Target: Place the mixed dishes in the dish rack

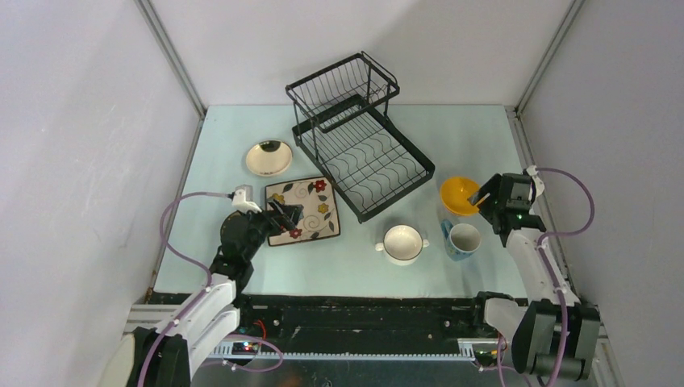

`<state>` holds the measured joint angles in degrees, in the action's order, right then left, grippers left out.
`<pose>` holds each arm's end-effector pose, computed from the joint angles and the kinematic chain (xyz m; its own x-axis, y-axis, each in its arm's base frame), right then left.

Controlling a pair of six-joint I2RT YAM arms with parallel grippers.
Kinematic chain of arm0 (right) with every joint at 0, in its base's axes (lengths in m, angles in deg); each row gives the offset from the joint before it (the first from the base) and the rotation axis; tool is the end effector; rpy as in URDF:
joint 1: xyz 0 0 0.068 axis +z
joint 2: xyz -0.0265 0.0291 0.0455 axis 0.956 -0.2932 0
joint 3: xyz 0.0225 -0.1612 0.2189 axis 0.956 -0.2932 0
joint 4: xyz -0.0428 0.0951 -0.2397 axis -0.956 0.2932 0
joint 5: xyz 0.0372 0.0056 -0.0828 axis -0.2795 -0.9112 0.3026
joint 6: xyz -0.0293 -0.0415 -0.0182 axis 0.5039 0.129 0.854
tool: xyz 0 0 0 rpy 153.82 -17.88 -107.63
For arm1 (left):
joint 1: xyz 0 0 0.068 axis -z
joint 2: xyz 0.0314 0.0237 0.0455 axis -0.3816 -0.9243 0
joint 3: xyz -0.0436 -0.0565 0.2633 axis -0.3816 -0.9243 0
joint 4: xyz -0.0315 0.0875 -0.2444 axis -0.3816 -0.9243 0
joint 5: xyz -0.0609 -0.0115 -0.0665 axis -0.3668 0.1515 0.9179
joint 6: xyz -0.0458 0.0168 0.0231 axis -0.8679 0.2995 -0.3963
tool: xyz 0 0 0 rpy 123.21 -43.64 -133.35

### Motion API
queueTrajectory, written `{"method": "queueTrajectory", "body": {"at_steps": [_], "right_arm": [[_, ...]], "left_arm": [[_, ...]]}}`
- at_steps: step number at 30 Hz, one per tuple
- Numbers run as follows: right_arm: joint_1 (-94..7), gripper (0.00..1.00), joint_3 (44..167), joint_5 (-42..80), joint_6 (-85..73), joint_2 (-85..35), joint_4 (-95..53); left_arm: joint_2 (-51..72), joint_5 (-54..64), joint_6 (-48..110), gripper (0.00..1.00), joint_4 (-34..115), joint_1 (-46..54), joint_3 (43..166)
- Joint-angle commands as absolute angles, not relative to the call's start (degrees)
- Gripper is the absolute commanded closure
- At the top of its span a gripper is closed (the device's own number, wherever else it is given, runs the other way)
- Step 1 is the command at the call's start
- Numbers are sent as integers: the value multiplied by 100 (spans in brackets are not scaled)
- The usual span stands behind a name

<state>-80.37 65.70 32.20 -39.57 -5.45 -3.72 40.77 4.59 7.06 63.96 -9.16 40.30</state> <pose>0.2179 -0.0321 0.2190 -0.3928 0.6984 -0.5982 0.5955 0.6889 0.4132 0.1670 -0.0443 0.1789 -0.3656 -0.5057 -0.7814 0.1755 0.7870 -0.5915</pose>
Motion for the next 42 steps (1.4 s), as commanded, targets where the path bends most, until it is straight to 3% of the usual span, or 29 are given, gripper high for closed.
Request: {"method": "queueTrajectory", "body": {"at_steps": [1, 13, 28, 29, 31, 32, 33, 35, 42], "right_arm": [[-8029, 23, 6868, 3233, -3448, 154, 111], [-7542, 33, 6878, 3603, -4172, 1415, 2341], [-6669, 39, 6899, 3804, -4849, 541, 2681], [-6670, 42, 6900, 3791, -4840, 527, 2651], [-6691, 64, 6896, 3757, -4739, 541, 2702], [-6731, 70, 6894, 3817, -4755, 619, 2758], [-6758, 83, 6892, 3860, -4746, 735, 2857], [-6865, 100, 6900, 3749, -4641, 945, 2893], [-7044, 100, 7782, 3137, -4455, 1370, 3289]], "left_arm": [[4074, 491, 792, 0, 6383, -872, 4322], [3825, 572, 644, 0, 6395, -872, 4412], [3881, 338, 683, 1, 5978, -872, 4499], [3893, 334, 688, 1, 5982, -872, 4498], [3876, 330, 695, 1, 5986, -872, 4501], [3846, 330, 698, 1, 5986, -872, 4501], [3820, 330, 700, 1, 5982, -872, 4505], [3768, 323, 701, 1, 5956, -872, 4534], [3676, 504, 676, 1, 6191, -872, 4488]]}}
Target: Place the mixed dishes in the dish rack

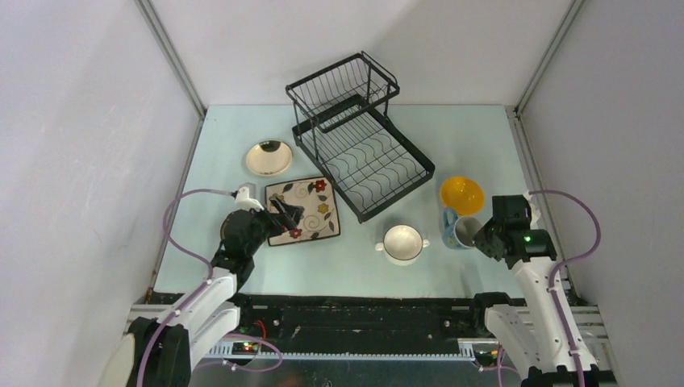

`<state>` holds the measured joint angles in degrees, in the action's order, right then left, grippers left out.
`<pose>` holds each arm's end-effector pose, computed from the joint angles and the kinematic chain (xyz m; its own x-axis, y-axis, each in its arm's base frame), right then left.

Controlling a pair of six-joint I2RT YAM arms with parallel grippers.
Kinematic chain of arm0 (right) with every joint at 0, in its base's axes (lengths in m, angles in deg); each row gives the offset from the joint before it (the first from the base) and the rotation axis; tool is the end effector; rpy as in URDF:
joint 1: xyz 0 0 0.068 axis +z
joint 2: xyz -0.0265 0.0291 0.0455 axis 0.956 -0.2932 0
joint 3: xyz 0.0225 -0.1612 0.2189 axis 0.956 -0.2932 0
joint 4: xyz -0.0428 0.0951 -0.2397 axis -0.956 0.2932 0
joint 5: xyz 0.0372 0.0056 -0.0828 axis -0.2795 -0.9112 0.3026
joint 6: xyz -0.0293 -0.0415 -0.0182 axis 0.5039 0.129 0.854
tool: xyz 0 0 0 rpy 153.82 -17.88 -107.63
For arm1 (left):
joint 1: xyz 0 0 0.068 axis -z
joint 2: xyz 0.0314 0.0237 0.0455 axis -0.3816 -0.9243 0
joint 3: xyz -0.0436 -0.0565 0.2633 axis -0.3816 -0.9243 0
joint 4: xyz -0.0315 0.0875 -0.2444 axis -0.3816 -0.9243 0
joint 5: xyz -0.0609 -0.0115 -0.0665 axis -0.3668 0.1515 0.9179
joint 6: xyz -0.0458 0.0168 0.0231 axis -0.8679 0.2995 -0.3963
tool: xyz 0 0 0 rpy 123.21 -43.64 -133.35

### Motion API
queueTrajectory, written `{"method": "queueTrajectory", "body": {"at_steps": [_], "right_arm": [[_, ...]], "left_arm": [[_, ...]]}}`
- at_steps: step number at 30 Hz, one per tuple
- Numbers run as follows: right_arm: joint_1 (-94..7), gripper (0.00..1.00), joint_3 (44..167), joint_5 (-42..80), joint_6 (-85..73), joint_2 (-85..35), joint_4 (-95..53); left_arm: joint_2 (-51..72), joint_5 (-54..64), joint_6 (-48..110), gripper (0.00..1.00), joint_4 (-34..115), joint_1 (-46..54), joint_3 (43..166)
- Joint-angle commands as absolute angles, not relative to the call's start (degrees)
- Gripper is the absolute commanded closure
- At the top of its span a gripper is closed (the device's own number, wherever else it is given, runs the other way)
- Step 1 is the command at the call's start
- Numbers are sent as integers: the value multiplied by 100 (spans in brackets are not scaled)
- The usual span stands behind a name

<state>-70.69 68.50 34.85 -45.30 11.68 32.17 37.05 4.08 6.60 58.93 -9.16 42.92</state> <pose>0.1363 0.0001 0.2401 -0.5740 0.6883 -0.4436 0.6439 0.7141 0.2748 0.1745 -0.0457 0.1748 -0.4417 -0.4951 -0.7482 0.1041 0.8000 -0.5909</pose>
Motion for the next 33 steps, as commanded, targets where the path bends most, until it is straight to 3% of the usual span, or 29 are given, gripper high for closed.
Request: {"method": "queueTrajectory", "body": {"at_steps": [1, 6, 9, 14, 20, 26, 33], "right_arm": [[-6988, 100, 7917, 3143, -4399, 1373, 3342], [-6821, 100, 8601, 2611, -3775, 1481, 2864], [-6743, 100, 8609, 1632, -3218, 1613, 2152], [-6573, 100, 7876, 320, -2759, 1731, -188], [-6055, 100, 7366, -80, -2614, 1299, -3015], [-5735, 100, 7366, -1387, -1750, 302, -4921], [-4926, 100, 7365, -1294, -300, -400, -6120]], "left_arm": [[3660, 567, 662, 1, 6216, -872, 4481], [3558, 914, 49, 3, 6537, -866, 4428], [3490, 1329, -640, 4, 6644, -798, 4511], [3410, 1878, -2302, 2, 7460, -416, 4875], [3084, 2294, -4344, 2, 7879, 25, 5527], [2258, 2745, -6109, 3, 9465, 239, 5722], [1003, 2853, -7838, 6, 11917, 732, 5946]]}}
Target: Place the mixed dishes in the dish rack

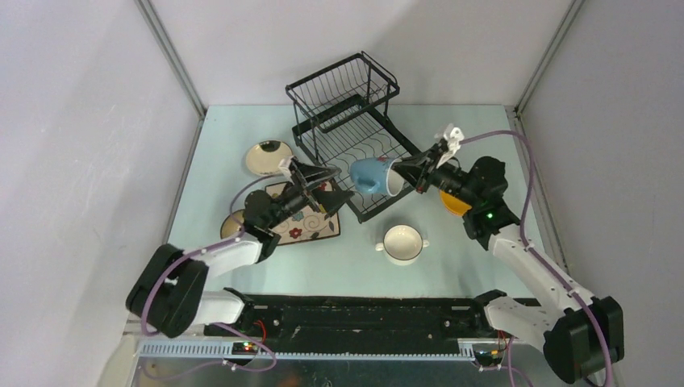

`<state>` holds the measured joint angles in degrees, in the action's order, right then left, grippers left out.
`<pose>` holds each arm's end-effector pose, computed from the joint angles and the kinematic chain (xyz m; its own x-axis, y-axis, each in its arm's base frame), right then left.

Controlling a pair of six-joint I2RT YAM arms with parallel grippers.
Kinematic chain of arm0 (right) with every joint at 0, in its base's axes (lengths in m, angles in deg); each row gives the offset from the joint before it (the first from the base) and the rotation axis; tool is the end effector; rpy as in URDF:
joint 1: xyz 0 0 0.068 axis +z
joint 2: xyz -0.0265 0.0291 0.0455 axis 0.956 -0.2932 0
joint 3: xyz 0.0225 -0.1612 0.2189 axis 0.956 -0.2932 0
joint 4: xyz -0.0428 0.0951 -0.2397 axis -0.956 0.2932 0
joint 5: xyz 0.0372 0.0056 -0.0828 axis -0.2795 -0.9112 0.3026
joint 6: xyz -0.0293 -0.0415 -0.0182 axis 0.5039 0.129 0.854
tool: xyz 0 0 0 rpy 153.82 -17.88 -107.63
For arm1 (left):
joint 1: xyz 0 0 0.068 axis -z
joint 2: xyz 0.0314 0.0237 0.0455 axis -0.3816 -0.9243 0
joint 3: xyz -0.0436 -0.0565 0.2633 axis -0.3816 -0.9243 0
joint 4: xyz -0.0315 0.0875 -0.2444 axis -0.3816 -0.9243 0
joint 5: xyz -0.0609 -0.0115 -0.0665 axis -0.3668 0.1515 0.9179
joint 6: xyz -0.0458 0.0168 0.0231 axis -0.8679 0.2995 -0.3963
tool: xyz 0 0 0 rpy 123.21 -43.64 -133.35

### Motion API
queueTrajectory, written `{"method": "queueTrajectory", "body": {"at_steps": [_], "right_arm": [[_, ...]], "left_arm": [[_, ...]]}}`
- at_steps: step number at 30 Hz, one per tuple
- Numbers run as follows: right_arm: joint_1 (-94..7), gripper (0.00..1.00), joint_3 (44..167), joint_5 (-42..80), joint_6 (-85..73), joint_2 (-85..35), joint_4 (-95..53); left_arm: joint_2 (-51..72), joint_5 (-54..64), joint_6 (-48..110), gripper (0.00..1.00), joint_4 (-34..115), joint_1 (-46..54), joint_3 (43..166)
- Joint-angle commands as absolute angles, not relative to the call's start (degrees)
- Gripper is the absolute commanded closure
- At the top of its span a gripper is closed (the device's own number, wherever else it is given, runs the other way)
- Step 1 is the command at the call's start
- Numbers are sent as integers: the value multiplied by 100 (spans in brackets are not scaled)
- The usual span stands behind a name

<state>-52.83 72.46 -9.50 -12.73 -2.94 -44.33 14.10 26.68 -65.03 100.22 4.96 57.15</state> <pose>0.2165 0.1015 0.3405 -0.0912 0.1658 -0.9819 -0.8268 0.5370 0.1675 0.2142 -0.1310 0.2533 -0.8558 -0.4880 0.1715 -0.0333 -0.2790 -0.9597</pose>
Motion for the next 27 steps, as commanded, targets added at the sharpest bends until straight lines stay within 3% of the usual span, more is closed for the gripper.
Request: {"method": "queueTrajectory", "body": {"at_steps": [1, 11, 17, 21, 24, 26, 27], "right_arm": [[-4871, 100, 7366, -1228, -178, -436, -6273], [-4782, 100, 7470, -1340, 736, -984, -6428], [-4815, 100, 7821, -2146, 695, -1431, -6723], [-4753, 100, 7866, -2134, 765, -1552, -6749], [-4743, 100, 7876, -2099, 824, -1589, -6707], [-4760, 100, 7875, -2079, 832, -1597, -6739], [-4775, 100, 7884, -2070, 808, -1601, -6749]], "left_arm": [[798, 2804, -7932, 8, 12320, 805, 5953], [831, 2730, -7905, 19, 12217, 1026, 5990], [676, 3025, -7768, 41, 11811, 1202, 6124], [568, 3051, -7704, 64, 11841, 1217, 6105], [503, 3079, -7700, 75, 11892, 1241, 6132], [518, 3109, -7612, 75, 11773, 1250, 6162], [556, 3121, -7577, 65, 11701, 1253, 6173]]}}
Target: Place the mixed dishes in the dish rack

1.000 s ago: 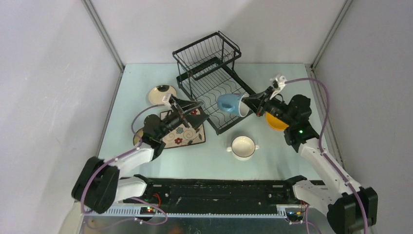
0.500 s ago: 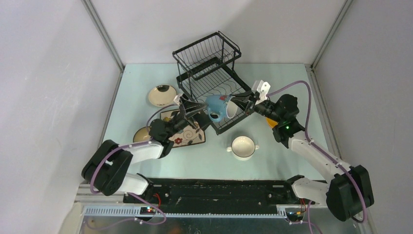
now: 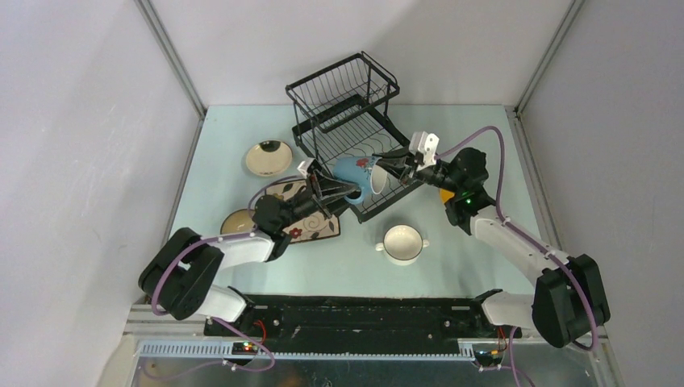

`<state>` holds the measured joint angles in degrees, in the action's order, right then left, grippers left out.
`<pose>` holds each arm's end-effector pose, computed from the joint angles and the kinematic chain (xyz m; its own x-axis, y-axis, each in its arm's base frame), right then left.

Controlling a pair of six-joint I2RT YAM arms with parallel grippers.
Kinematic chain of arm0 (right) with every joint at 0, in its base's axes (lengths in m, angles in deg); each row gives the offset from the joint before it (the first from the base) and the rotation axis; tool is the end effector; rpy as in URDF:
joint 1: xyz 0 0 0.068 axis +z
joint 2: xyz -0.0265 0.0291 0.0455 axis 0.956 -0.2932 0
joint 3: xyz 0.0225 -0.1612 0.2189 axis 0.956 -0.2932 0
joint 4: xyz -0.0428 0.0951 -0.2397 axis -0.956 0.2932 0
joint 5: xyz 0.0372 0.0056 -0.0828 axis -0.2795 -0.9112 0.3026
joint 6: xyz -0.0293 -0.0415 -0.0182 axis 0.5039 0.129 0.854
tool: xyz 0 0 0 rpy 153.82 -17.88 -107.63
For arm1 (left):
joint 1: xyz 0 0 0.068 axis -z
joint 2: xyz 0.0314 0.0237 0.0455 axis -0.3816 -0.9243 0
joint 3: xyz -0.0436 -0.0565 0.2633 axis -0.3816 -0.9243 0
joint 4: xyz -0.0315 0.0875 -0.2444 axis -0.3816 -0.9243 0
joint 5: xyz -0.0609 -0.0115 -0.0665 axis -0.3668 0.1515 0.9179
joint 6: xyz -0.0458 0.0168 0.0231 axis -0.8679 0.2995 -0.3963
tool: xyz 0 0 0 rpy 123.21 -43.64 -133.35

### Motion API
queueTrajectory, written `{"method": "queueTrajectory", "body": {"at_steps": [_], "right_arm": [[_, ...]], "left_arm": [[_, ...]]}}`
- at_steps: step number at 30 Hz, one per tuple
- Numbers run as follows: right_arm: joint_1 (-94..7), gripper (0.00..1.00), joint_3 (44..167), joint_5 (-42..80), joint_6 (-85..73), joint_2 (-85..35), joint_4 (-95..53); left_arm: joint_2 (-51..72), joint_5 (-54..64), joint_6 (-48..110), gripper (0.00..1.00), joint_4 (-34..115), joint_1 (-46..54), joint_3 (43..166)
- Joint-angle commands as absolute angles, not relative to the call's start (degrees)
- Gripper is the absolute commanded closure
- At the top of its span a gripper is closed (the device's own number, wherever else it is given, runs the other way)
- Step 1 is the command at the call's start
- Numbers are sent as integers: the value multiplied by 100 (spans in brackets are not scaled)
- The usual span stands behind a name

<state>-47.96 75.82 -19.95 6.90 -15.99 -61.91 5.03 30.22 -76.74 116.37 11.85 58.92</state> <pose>0.2436 0.1420 0.3360 0.3215 0.0665 -0.9446 -0.8976 0.3392 -0.2816 0.2083 -0.1657 0.2523 -0.9354 -0.2437 0.2563 -0.1449 -0.3968 -0.9064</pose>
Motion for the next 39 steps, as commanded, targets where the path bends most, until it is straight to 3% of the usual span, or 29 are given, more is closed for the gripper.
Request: {"method": "queueTrajectory", "body": {"at_steps": [1, 2, 4, 7, 18, 20, 21, 22, 25, 30, 35, 39], "right_arm": [[-4806, 100, 7931, -2072, 791, -1608, -6722], [-4824, 100, 7960, -2103, 767, -1615, -6701], [-4847, 100, 8019, -2139, 767, -1614, -6644], [-4843, 100, 8050, -2143, 797, -1630, -6593], [-4708, 100, 8052, -2069, 872, -1771, -6441], [-4746, 89, 8052, -2025, 796, -1826, -6518], [-4768, 73, 8052, -2010, 671, -1847, -6559], [-4826, 67, 8052, -2012, 599, -1872, -6633], [-4989, 28, 8044, -1915, 168, -1850, -6626], [-5446, 21, 7823, -1332, -645, -1648, -6330], [-5847, 16, 7454, -603, -1526, -1291, -5965], [-5861, 10, 7445, 51, -2346, -1057, -5121]], "left_arm": [[580, 3139, -7488, 60, 11541, 1254, 6181], [620, 3150, -7445, 50, 11466, 1254, 6182], [689, 3159, -7341, 41, 11280, 1254, 6172], [708, 3190, -7222, 36, 11121, 1262, 6198], [764, 3151, -6936, 64, 10860, 1355, 6327], [874, 3106, -6598, 78, 10505, 1359, 6333], [953, 3076, -6451, 93, 10360, 1360, 6326], [994, 3018, -6152, 96, 10101, 1338, 6323], [1201, 2914, -5384, 100, 9421, 1217, 6364], [1705, 2099, -3286, 100, 7238, 1057, 6617], [1991, 29, -880, 100, 4434, 1380, 7645], [1451, -1720, 363, 100, 3590, 1920, 8439]]}}
